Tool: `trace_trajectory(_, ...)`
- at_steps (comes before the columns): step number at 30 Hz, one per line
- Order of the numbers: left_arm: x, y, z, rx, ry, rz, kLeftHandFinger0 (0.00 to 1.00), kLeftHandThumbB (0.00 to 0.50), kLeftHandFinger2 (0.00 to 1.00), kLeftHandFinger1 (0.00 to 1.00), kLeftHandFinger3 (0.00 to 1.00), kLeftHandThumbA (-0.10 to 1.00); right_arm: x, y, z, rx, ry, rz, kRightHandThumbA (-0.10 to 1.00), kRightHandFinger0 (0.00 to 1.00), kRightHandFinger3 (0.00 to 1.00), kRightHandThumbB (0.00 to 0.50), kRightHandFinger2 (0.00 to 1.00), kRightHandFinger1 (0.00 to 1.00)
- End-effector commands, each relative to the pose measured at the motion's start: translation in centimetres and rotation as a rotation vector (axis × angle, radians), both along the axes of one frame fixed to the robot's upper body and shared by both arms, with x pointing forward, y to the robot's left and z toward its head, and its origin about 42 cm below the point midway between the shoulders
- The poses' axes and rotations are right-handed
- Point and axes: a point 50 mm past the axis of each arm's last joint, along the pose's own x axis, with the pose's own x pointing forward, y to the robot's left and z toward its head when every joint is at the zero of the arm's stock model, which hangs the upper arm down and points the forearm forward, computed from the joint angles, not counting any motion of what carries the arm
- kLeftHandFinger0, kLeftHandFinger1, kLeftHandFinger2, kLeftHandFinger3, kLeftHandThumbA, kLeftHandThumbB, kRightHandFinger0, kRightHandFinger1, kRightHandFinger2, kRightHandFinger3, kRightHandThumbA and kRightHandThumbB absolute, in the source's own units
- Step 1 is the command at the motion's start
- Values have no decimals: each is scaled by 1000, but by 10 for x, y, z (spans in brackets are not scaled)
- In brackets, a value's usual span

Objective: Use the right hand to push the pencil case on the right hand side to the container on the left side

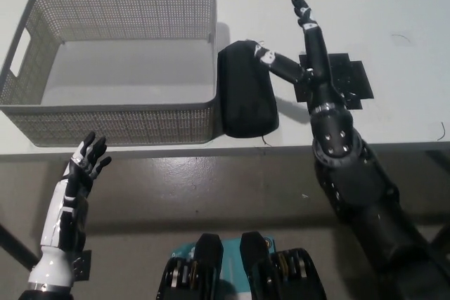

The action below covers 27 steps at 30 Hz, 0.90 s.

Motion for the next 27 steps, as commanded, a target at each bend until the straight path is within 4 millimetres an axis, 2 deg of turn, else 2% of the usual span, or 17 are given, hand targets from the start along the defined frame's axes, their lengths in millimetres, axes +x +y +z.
trace_trajectory(1, 10, 8, 24, 22, -71, 0, 1000, 112, 1000, 1000, 1000, 1000, -59, -24, 58, 87, -283, 83, 1000, 1000, 1000, 342, 1000, 1000)
trace_trajectory(2, 10, 8, 24, 22, -71, -2, 1000, 116, 1000, 1000, 1000, 1000, -68, -27, 58, 95, -299, 87, 1000, 1000, 1000, 328, 1000, 1000)
trace_trajectory(4, 10, 8, 24, 21, -73, -8, 1000, 112, 1000, 1000, 1000, 1000, -98, -38, 54, 106, -346, 110, 1000, 1000, 1000, 321, 1000, 1000)
trace_trajectory(5, 12, 8, 24, 25, -80, -14, 1000, 104, 1000, 1000, 1000, 1000, -108, -44, 52, 99, -353, 111, 1000, 1000, 1000, 346, 1000, 1000)
trace_trajectory(7, 12, 8, 24, 33, -85, -17, 1000, 116, 1000, 1000, 1000, 1000, -132, -57, 41, 82, -357, 123, 1000, 1000, 1000, 356, 1000, 1000)
trace_trajectory(8, 14, 8, 26, 36, -92, -18, 1000, 110, 1000, 1000, 1000, 1000, -144, -66, 34, 62, -372, 128, 1000, 1000, 1000, 336, 1000, 1000)
trace_trajectory(9, 15, 9, 27, 36, -94, -19, 1000, 111, 1000, 1000, 1000, 1000, -145, -67, 34, 60, -374, 128, 1000, 1000, 1000, 335, 1000, 1000)
trace_trajectory(10, 14, 9, 28, 36, -89, -15, 1000, 116, 1000, 1000, 1000, 1000, -160, -75, 23, 49, -361, 134, 1000, 1000, 1000, 317, 1000, 1000)
trace_trajectory(12, 14, 8, 30, 31, -88, -13, 1000, 108, 1000, 1000, 1000, 1000, -173, -81, 9, 63, -317, 142, 1000, 1000, 1000, 319, 1000, 1000)
trace_trajectory(13, 14, 7, 31, 32, -86, -13, 1000, 103, 1000, 1000, 1000, 1000, -179, -83, 1, 76, -289, 154, 1000, 1000, 1000, 293, 1000, 1000)
trace_trajectory(14, 14, 7, 31, 33, -89, -15, 1000, 100, 1000, 1000, 1000, 1000, -183, -85, -7, 84, -265, 159, 1000, 1000, 1000, 263, 1000, 1000)
trace_trajectory(16, 16, 6, 31, 32, -89, -18, 1000, 107, 1000, 1000, 1000, 1000, -188, -87, -17, 80, -235, 160, 1000, 1000, 1000, 244, 1000, 1000)
trace_trajectory(18, 16, 4, 31, 26, -90, -25, 1000, 106, 1000, 1000, 1000, 1000, -196, -88, -29, 77, -181, 156, 1000, 1000, 1000, 253, 1000, 1000)
trace_trajectory(21, 16, 3, 33, 24, -89, -22, 1000, 97, 1000, 1000, 1000, 1000, -201, -88, -43, 65, -135, 176, 1000, 1000, 1000, 236, 1000, 1000)
trace_trajectory(22, 16, 4, 33, 25, -89, -22, 1000, 97, 1000, 1000, 1000, 1000, -202, -88, -45, 65, -127, 180, 1000, 1000, 1000, 236, 1000, 1000)
trace_trajectory(23, 16, 4, 34, 31, -92, -23, 1000, 101, 1000, 1000, 1000, 1000, -206, -87, -49, 57, -103, 185, 1000, 1000, 1000, 262, 1000, 1000)
trace_trajectory(27, 18, 4, 36, 37, -98, -20, 1000, 108, 1000, 1000, 1000, 1000, -208, -88, -60, 33, -76, 193, 1000, 1000, 1000, 282, 1000, 1000)
